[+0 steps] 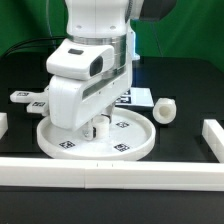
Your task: Assemble round table
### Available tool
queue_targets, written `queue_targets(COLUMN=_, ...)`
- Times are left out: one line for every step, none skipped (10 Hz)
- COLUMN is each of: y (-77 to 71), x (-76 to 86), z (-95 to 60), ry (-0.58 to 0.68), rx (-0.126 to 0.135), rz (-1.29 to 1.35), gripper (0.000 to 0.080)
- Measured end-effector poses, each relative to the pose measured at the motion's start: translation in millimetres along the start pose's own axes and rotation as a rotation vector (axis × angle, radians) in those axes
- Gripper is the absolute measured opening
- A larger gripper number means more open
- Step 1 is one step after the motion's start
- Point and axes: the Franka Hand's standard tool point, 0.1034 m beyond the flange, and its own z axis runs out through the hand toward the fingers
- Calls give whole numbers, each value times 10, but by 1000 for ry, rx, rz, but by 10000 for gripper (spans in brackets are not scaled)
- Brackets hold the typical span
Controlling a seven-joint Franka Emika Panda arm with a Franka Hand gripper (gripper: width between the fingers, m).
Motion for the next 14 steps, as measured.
queue_targets(y=0, x=0, z=0, ry=0, rx=0, rz=0, gripper=407)
queue_targets(y=0, x=0, z=0, ry=0, rx=0, rz=0, gripper=407)
queue_targets(y=-5, x=27, z=-4, ry=-3, rx=2, rz=-10, gripper=407)
queue_targets(y=-13, x=153, z=-17, ry=-3, rx=9, rz=-32, gripper=409)
queue_targets(y=-8, x=266, z=-8, ry=0, rx=10, rz=-49, gripper=409)
queue_targets(y=-15, x=347, z=-7, ry=3, rx=6, rz=-60, gripper=409)
queue_targets(y=-43, x=419, z=-5, ry=4, rx=5, rz=-67, gripper=409)
queue_targets(y=-67, x=484, z=-6, ry=6, rx=5, rz=-78, gripper=409)
queue_targets(y=-84, x=539, z=-5, ry=7, rx=4, rz=-87, gripper=409)
queue_targets(y=-104, x=591, z=-4, ry=8, rx=4, rz=-96, gripper=409)
queue_targets(y=-118, x=636, z=-3, ry=9, rx=4, rz=-100, gripper=409)
queue_targets(y=-117, x=672, z=-4, ry=11, rx=2, rz=-103, gripper=409)
queue_targets(y=-121, x=725, z=-4, ry=13, rx=0, rz=-95, gripper=409)
queue_targets(y=-134, x=797, z=-4, ry=15, rx=-2, rz=-90, gripper=409)
